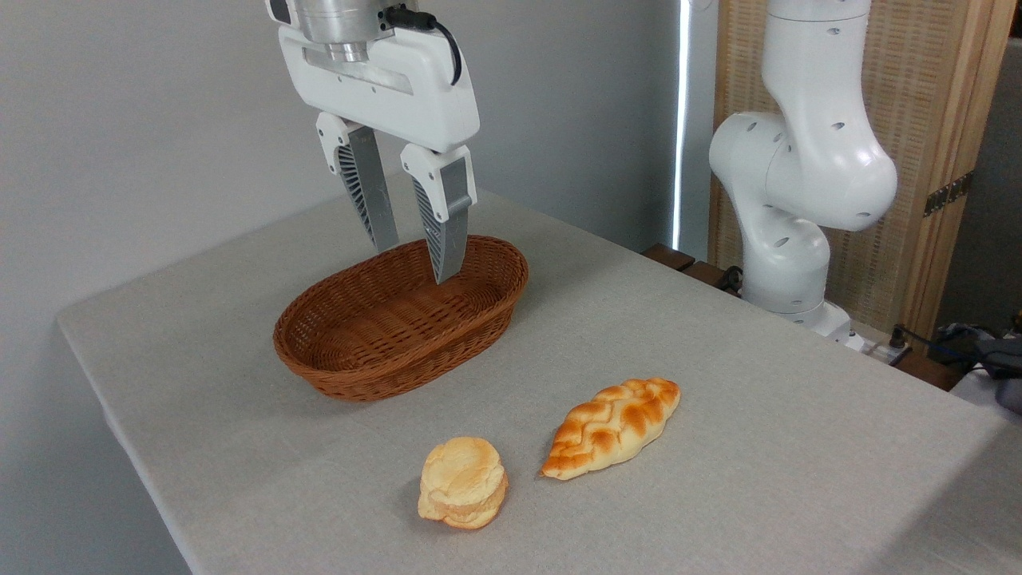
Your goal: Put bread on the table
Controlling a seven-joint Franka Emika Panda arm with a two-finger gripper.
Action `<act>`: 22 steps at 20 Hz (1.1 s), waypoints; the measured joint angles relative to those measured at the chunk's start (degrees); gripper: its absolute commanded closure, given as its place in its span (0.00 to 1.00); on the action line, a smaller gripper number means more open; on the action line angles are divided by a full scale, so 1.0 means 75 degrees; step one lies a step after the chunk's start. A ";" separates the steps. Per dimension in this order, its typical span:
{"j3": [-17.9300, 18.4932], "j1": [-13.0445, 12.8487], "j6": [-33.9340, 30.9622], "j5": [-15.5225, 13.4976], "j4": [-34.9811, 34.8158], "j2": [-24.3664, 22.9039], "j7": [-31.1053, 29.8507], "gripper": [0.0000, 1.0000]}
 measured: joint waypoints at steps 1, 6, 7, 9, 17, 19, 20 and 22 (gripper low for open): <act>-0.0027 0.0018 0.0000 0.0000 -0.0002 0.0000 0.0000 0.00; 0.0032 0.0077 0.0000 0.0006 -0.0005 -0.0051 0.0002 0.00; 0.0080 0.0103 0.0000 0.0006 -0.0005 -0.0076 0.0011 0.00; 0.0131 0.0148 0.0000 0.0006 -0.0005 -0.0113 0.0025 0.00; 0.0131 0.0155 0.0001 0.0006 -0.0005 -0.0120 0.0025 0.00; 0.0111 0.0159 0.0000 0.0006 -0.0005 -0.0118 0.0025 0.00; 0.0078 0.0192 0.0000 0.0006 -0.0005 -0.0117 0.0025 0.00; -0.0089 0.0361 0.0000 0.0006 -0.0005 -0.0117 0.0025 0.00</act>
